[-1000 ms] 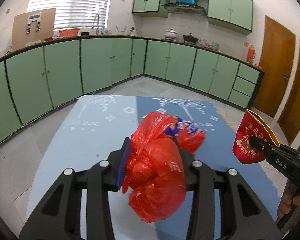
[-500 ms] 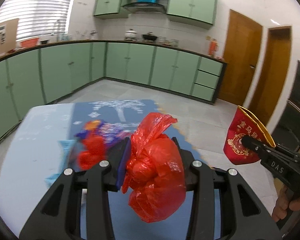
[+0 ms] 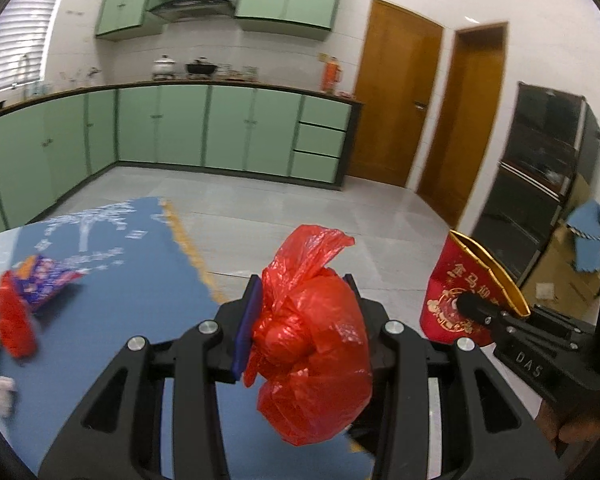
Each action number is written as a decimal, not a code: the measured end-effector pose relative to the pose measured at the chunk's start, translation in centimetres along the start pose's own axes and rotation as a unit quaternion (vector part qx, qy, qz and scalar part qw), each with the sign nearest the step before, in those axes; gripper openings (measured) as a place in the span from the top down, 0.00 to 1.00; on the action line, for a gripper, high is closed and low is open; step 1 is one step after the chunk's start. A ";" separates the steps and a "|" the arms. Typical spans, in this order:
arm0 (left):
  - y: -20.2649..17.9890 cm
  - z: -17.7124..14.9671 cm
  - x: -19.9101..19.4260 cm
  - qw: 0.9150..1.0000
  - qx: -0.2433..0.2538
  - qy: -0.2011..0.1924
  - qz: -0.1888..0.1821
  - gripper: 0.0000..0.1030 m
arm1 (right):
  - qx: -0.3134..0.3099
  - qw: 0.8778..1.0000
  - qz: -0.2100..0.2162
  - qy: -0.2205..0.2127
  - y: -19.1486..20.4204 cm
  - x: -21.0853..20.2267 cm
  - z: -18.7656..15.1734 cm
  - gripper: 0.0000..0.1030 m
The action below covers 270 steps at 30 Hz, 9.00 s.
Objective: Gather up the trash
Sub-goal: 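Carry the red plastic bag and red-gold paper bag to the bin and release both, then move both open tools back over the table, then grasp the white tissue with the left tool while the right tool grasps a red plastic bag, then carry the tissue and red plastic bag to the bin and release both, then return to the table and grasp the light-blue milk carton with the left tool, then grasp the blue snack bag with the right tool while the left tool holds the carton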
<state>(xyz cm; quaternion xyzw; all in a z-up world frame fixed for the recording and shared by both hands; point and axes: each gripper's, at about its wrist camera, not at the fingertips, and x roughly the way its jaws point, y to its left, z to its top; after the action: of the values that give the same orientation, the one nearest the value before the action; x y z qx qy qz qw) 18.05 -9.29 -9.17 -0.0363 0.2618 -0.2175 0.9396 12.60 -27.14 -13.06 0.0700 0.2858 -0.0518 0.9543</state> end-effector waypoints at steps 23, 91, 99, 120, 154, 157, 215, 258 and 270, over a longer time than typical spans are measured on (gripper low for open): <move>-5.9 -3.9 10.4 0.994 0.024 0.093 -0.053 0.44 | 0.051 0.993 -0.049 0.095 -8.4 5.8 -5.5 0.66; 24.9 -4.5 -16.9 0.947 -0.153 -0.020 0.283 0.96 | -0.154 0.962 0.225 0.022 30.8 5.1 -3.1 0.20; 27.7 -4.1 -15.2 0.943 -0.153 -0.013 0.293 0.96 | -0.156 0.962 0.221 0.032 34.7 8.0 -3.1 0.20; 30.9 -6.2 -13.3 0.941 -0.164 0.032 0.294 0.96 | -0.198 0.949 0.234 0.079 38.0 11.2 -4.4 0.75; 5.5 -1.1 -2.2 0.998 -0.025 0.022 0.046 0.96 | -0.049 0.996 0.073 0.001 9.1 1.7 0.9 0.79; 3.0 -1.1 -0.1 0.999 -0.011 0.029 0.021 0.96 | -0.032 0.998 0.046 0.003 5.8 1.6 0.4 0.79; 20.4 -1.4 -9.2 0.953 -0.060 0.000 0.297 0.38 | -0.056 0.992 0.112 -0.013 14.3 3.8 0.0 0.06; 32.4 -2.6 -7.2 0.932 -0.162 0.045 0.322 0.94 | -0.131 0.980 0.137 0.053 34.8 17.0 0.4 0.07; 33.9 -2.7 -6.0 0.930 -0.170 0.047 0.322 0.94 | -0.147 0.975 0.111 0.125 36.6 20.9 0.4 0.34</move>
<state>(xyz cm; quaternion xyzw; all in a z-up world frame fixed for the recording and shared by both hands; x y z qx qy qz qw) 25.26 24.02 -14.80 -0.0989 0.3363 0.1426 0.9256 35.29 7.59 -20.47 -0.0333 0.3973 0.1064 0.9109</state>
